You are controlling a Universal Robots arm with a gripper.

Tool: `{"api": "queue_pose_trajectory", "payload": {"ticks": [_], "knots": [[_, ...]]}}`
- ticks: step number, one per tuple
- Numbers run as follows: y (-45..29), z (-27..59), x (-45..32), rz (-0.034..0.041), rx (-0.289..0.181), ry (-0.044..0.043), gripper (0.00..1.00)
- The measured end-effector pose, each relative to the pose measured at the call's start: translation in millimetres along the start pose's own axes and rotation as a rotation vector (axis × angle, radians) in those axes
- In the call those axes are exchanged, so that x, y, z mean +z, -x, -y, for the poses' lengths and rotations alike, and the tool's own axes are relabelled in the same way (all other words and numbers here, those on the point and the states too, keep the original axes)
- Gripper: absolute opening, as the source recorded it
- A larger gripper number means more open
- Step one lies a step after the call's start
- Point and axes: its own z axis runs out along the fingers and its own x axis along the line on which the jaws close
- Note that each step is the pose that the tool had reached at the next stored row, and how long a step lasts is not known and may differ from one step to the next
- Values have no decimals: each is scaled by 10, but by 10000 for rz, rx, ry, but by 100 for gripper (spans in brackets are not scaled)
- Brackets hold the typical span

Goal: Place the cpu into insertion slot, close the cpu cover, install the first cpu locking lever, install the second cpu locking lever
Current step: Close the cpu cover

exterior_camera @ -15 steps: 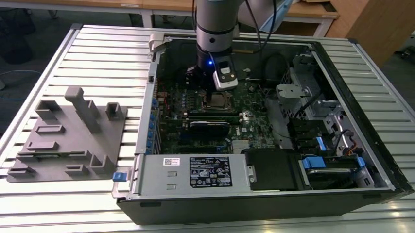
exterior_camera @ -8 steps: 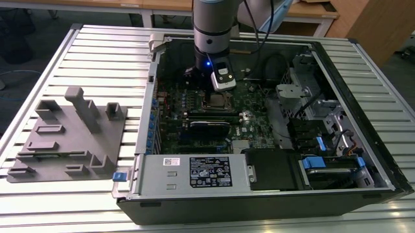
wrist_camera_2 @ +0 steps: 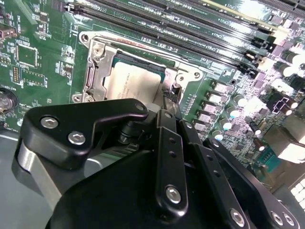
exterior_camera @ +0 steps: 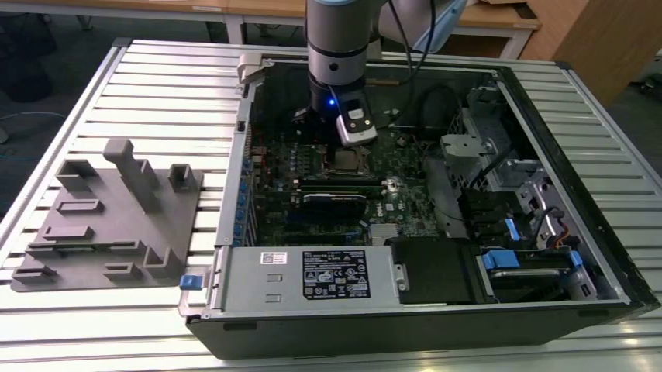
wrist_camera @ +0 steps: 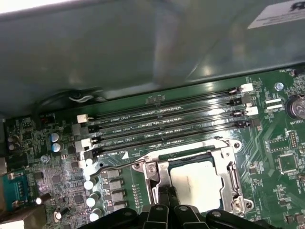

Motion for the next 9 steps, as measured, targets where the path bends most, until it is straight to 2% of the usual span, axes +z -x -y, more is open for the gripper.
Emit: {"api": "queue_pose_trajectory", "payload": {"ticks": [3,9], "knots": [[-1,0,1,-10,-229,9,11],[0,0,1,-14,-295,13,11]]}}
